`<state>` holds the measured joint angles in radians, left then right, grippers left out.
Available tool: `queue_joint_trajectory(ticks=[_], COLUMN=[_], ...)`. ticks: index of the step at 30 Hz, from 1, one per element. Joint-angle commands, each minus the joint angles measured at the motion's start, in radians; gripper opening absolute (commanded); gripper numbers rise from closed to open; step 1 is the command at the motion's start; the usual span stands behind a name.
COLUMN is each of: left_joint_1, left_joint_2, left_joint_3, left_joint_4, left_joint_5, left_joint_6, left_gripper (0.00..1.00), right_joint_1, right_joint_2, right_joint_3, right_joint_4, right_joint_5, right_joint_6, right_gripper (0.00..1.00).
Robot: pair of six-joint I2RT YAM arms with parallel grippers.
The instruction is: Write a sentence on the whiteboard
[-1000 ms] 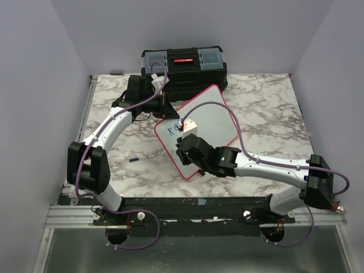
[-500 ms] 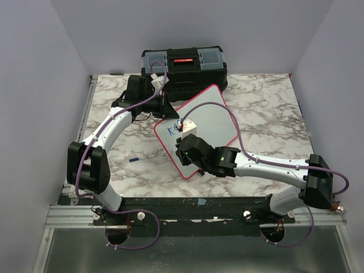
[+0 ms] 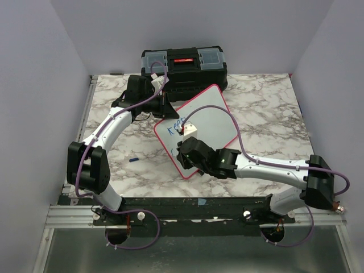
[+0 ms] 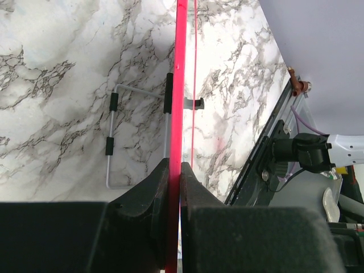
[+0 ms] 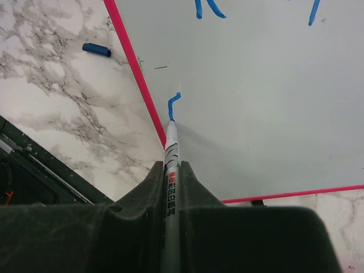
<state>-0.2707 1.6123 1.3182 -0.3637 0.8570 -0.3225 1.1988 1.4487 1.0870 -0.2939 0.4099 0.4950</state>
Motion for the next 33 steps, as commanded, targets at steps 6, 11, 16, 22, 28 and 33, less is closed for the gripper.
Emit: queue_joint_trajectory(ticks=[6, 11, 16, 22, 28, 33], left_joint_1=[-0.002, -0.002, -0.002, -0.002, -0.002, -0.002], left_joint_2=[-0.027, -0.029, -0.03, -0.031, -0.033, -0.034], left_joint_3=[0.009, 0.009, 0.009, 0.01, 0.01, 0.01], left_joint_4=[0.052, 0.052, 0.052, 0.052, 0.052, 0.053], left_joint_5=[0.0, -0.001, -0.002, -0.001, 0.001, 0.002], left_joint_6=[-0.003, -0.003, -0.002, -0.001, -0.001, -0.001], left_gripper=[0.0, 0.0, 0.0, 0.0, 0.0, 0.0], right_joint_1=[0.009, 0.009, 0.01, 0.009, 0.009, 0.009], right_joint_2=[-0.027, -0.021, -0.02, -0.023, 0.009, 0.034], right_joint_3=[-0.022, 0.025, 0.08, 0.121, 0.145, 0.149], right_joint_4=[-0.075, -0.079, -0.068, -0.041, -0.028, -0.014], right_joint_5=[0.073, 0.105, 0.095, 0.139, 0.232, 0.256], right_joint_6=[0.031, 0.013, -0.006, -0.024, -0.03, -0.034], right_gripper=[0.01, 0.01, 0.01, 0.01, 0.01, 0.01])
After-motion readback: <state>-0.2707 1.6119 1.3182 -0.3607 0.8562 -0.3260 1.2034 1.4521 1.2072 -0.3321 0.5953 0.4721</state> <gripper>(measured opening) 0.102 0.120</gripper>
